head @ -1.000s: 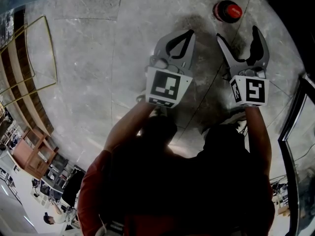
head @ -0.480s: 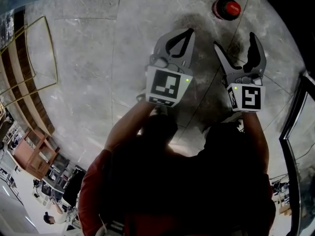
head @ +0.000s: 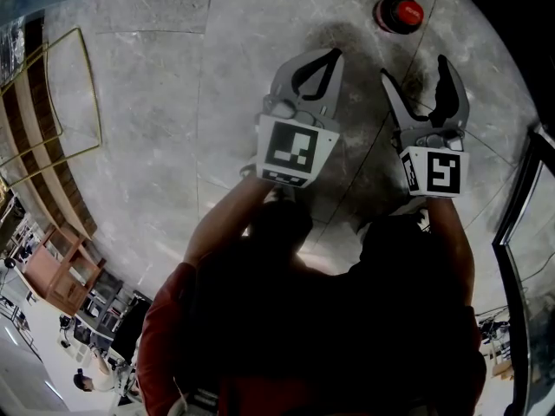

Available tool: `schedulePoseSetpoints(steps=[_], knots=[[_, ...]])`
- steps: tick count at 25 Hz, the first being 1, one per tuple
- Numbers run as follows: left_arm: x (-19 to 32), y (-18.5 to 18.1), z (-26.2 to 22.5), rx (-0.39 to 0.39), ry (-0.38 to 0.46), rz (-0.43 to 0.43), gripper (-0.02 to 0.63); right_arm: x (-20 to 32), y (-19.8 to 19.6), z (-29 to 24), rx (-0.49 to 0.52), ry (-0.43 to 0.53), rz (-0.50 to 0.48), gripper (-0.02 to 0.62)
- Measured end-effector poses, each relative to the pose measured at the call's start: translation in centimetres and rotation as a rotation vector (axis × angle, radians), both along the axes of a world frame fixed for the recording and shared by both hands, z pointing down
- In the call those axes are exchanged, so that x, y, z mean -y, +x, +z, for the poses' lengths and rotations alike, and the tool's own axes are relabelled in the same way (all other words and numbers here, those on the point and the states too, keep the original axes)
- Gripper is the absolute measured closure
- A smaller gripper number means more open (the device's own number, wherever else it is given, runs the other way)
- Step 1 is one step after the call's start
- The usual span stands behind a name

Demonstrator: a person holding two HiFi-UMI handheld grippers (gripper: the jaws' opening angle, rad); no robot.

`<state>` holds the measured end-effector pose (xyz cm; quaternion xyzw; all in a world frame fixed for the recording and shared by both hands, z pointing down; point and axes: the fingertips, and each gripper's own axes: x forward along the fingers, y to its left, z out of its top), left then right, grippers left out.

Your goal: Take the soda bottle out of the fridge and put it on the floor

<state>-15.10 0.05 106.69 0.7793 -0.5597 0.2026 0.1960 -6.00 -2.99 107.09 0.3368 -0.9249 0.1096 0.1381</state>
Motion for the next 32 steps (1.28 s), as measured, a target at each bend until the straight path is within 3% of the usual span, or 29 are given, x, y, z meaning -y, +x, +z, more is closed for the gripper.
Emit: schedulePoseSetpoints(steps=[13, 20, 32], knots=[[0.1, 0.0, -0.1, 0.003, 0.005, -0.001, 0.606, 0.1, 0.6, 0.0, -0.027, 0.011, 0.019, 0.410], [0.0, 0.2, -0.1, 0.005, 0.005, 0.003, 0.606, 0.4, 1.8, -0.3, -0.035, 0.033, 0.075, 0.594], [0.3, 0.1, -0.1, 0.005, 0.013, 0.001, 0.606, 0.9, 2.2, 0.0, -0.061, 0.031, 0.079, 0.595]])
